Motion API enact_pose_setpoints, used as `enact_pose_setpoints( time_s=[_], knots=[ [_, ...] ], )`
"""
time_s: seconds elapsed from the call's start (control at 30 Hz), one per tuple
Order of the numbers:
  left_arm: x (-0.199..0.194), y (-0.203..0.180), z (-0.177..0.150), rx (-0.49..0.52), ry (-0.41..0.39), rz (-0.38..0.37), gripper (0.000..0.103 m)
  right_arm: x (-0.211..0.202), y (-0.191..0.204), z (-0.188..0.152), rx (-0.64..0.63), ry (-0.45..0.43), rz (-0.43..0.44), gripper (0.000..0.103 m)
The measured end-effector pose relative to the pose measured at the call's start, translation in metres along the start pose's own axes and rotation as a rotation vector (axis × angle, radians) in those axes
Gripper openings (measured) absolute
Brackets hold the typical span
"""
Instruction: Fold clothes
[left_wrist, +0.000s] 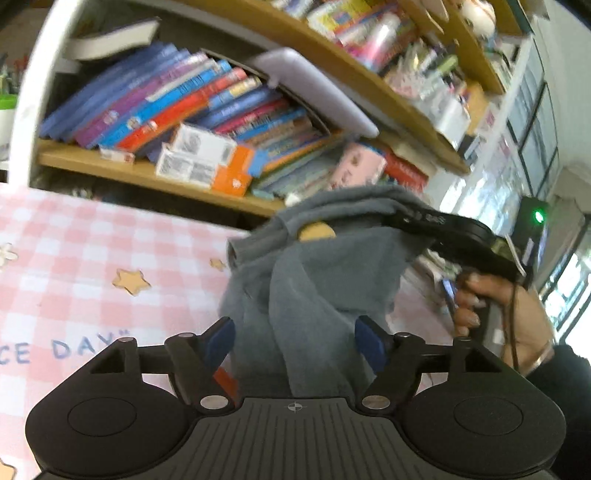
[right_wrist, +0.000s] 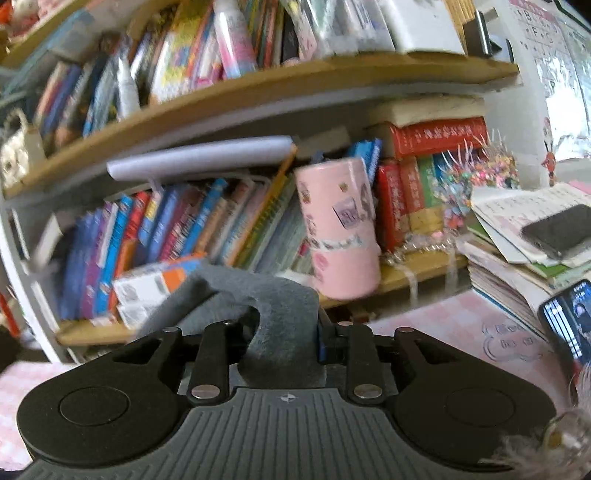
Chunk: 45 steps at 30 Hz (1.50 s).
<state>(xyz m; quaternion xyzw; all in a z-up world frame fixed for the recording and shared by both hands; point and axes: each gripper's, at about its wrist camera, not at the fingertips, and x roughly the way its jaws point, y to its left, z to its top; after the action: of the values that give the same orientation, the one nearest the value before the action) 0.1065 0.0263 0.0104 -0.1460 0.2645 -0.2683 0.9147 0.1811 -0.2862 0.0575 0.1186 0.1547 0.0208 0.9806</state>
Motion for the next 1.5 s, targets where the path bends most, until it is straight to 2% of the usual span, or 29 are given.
enact_pose_setpoints(
  time_s=[0.3, 0.43, 0.47, 0.5, 0.6, 0.67, 0.73, 0.83, 0.9, 0.97, 1.07, 1.1, 1.23, 1.3, 1.33, 1.5],
  knots=[
    [0.011, -0.008, -0.005, 0.063, 0.041, 0.054, 0.074, 0.007, -0.005, -0.004, 0.004, 0.024, -0.013, 0.024],
    [0.017, -0.009, -0.006, 0.062, 0.069, 0.044, 0.071, 0.005, -0.002, -0.003, 0.001, 0.023, -0.008, 0.024],
    [0.018, -0.009, -0.007, 0.057, 0.081, 0.026, 0.060, 0.004, -0.001, -0.004, 0.000, 0.023, -0.006, 0.024],
    [0.019, -0.009, -0.007, 0.049, 0.093, 0.007, 0.045, 0.003, 0.000, -0.004, -0.002, 0.023, -0.003, 0.024],
    [0.020, -0.011, -0.006, 0.018, 0.113, -0.044, 0.023, -0.002, 0.002, -0.006, -0.011, 0.020, 0.007, 0.024],
    [0.018, -0.011, -0.002, 0.025, 0.092, 0.000, 0.016, -0.008, 0.003, -0.007, -0.014, 0.015, 0.014, 0.024],
    [0.011, -0.003, 0.008, 0.033, 0.027, 0.095, 0.014, -0.016, 0.002, -0.009, -0.005, 0.010, 0.027, 0.024],
    [-0.011, 0.010, 0.029, 0.102, -0.124, 0.300, 0.011, -0.031, 0.001, -0.010, 0.048, 0.009, 0.113, 0.024],
    [-0.024, 0.015, 0.026, 0.110, -0.149, 0.353, 0.009, -0.041, 0.009, -0.015, 0.060, 0.014, 0.212, 0.024],
    [-0.037, 0.020, 0.024, 0.119, -0.175, 0.406, 0.009, -0.048, 0.018, -0.023, 0.068, 0.046, 0.301, 0.024],
    [-0.057, 0.027, 0.019, 0.131, -0.212, 0.486, 0.009, -0.047, 0.033, -0.046, 0.091, 0.168, 0.442, 0.024],
    [-0.064, 0.030, 0.018, 0.135, -0.225, 0.513, 0.009, -0.047, 0.039, -0.054, 0.095, 0.208, 0.465, 0.024],
    [-0.091, 0.040, 0.012, 0.151, -0.275, 0.619, 0.009, -0.050, 0.056, -0.075, 0.036, 0.282, 0.460, 0.024],
    [-0.104, 0.045, 0.009, 0.159, -0.301, 0.672, 0.009, -0.050, 0.054, -0.077, 0.046, 0.287, 0.462, 0.024],
    [-0.109, 0.047, 0.008, 0.161, -0.310, 0.692, 0.009, -0.049, 0.052, -0.077, 0.062, 0.293, 0.466, 0.024],
    [-0.121, 0.049, 0.007, 0.134, -0.287, 0.655, 0.009, -0.041, 0.045, -0.079, 0.129, 0.325, 0.486, 0.024]
  ],
)
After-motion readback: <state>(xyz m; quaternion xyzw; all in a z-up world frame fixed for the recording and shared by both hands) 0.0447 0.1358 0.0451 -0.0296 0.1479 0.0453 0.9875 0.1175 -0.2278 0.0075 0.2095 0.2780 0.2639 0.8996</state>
